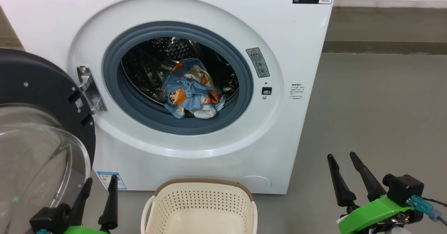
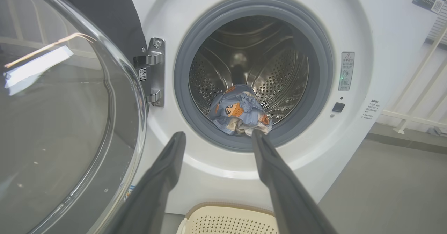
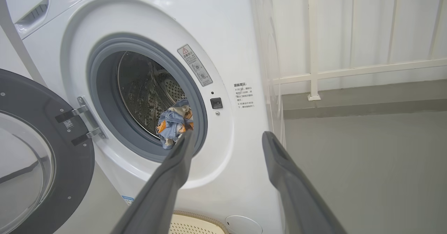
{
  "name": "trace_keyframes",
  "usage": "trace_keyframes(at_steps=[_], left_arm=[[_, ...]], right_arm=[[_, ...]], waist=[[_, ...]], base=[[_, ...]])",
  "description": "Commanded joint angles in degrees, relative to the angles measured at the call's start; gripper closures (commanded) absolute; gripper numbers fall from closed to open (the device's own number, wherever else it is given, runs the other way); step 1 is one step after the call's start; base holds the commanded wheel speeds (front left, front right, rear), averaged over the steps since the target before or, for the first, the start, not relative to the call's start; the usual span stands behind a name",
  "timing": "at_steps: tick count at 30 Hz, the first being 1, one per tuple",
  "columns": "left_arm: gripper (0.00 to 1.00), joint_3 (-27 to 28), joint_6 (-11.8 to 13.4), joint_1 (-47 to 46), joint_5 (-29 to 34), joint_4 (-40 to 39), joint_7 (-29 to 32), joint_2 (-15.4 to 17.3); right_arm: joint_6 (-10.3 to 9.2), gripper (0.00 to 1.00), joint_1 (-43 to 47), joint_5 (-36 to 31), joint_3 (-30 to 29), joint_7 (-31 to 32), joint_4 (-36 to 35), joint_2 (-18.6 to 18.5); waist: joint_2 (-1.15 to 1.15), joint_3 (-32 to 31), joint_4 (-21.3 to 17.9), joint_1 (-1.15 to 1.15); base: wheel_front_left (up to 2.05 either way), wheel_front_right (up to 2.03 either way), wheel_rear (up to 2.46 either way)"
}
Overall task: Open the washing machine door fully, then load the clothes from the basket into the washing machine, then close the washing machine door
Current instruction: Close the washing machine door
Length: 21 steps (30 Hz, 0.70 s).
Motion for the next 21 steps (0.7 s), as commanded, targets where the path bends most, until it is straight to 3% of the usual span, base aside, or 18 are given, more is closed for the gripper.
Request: trace_keyframes(at_steps=[1, 21], left_arm=[[0.0, 2.61, 0.19, -1.25, -0.34, -1.83, -0.36, 1.52], [0.0, 2.71, 0.22, -1.02, -0.88, -3.11, -0.36, 1.7]], right_arm=[[0.25, 0.0, -0.87, 0.31, 1.06, -0.47, -1.12, -0.61], [0.25, 0.0, -1.59, 0.63, 1.43, -0.47, -0.8, -0.52]], waist=[[0.0, -0.06, 0.03, 0.0], [0.0, 0.07, -0.52, 0.0]], base=[[0.0, 0.0, 0.0], [0.0, 0.0, 0.0]])
